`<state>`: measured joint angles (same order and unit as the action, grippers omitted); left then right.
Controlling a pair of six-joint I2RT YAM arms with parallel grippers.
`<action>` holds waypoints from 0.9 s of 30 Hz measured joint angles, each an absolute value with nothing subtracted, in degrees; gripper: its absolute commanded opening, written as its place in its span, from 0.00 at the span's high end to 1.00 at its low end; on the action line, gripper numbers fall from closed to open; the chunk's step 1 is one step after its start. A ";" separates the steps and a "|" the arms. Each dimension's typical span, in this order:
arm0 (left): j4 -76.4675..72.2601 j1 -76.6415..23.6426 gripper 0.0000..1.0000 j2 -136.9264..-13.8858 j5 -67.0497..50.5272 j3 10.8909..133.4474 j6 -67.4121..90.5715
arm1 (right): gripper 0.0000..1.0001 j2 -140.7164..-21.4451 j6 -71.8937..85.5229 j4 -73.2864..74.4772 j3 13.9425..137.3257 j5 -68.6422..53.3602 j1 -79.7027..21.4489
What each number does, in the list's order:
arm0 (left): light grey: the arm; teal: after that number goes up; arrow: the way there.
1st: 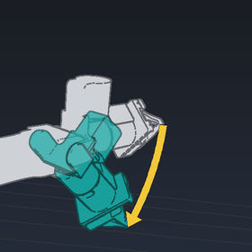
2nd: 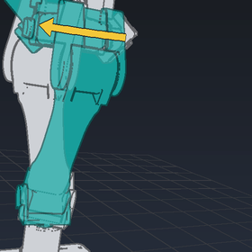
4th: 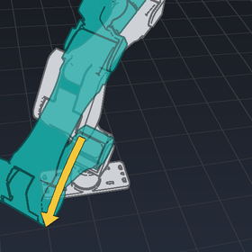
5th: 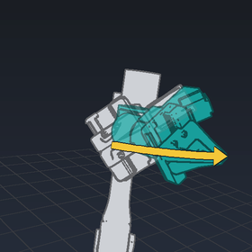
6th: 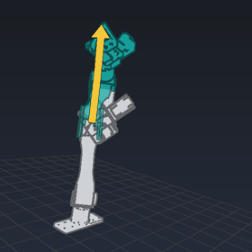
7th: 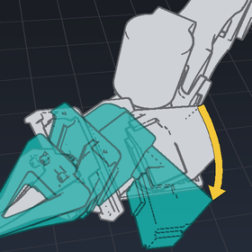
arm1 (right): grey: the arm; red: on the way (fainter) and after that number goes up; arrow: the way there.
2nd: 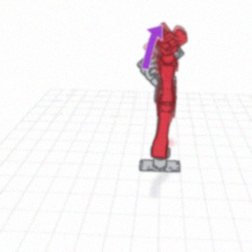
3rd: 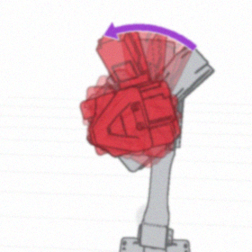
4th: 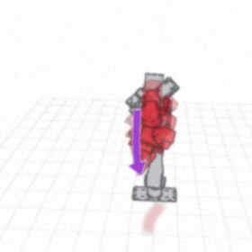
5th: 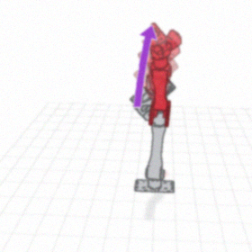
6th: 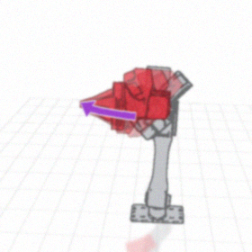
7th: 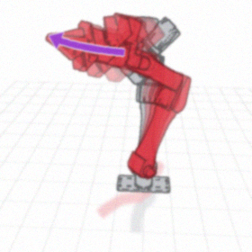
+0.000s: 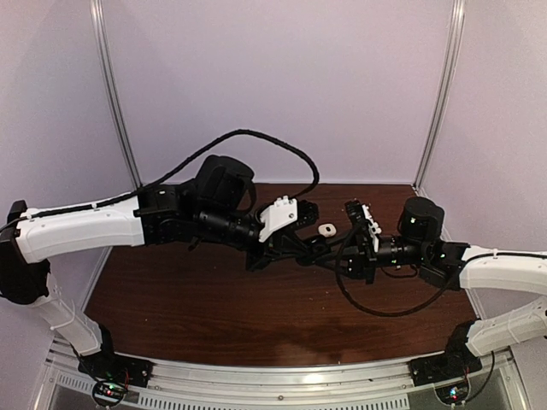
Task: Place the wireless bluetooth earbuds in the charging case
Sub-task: Insert the left earbud at the center of the board, then close the charging case with the earbuds inside.
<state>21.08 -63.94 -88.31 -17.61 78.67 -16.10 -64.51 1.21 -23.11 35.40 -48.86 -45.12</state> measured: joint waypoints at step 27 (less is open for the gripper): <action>22.00 -64.82 0.56 -81.10 -13.72 78.22 -15.40 | 1.00 -63.99 -0.25 -28.38 34.46 -48.62 -45.36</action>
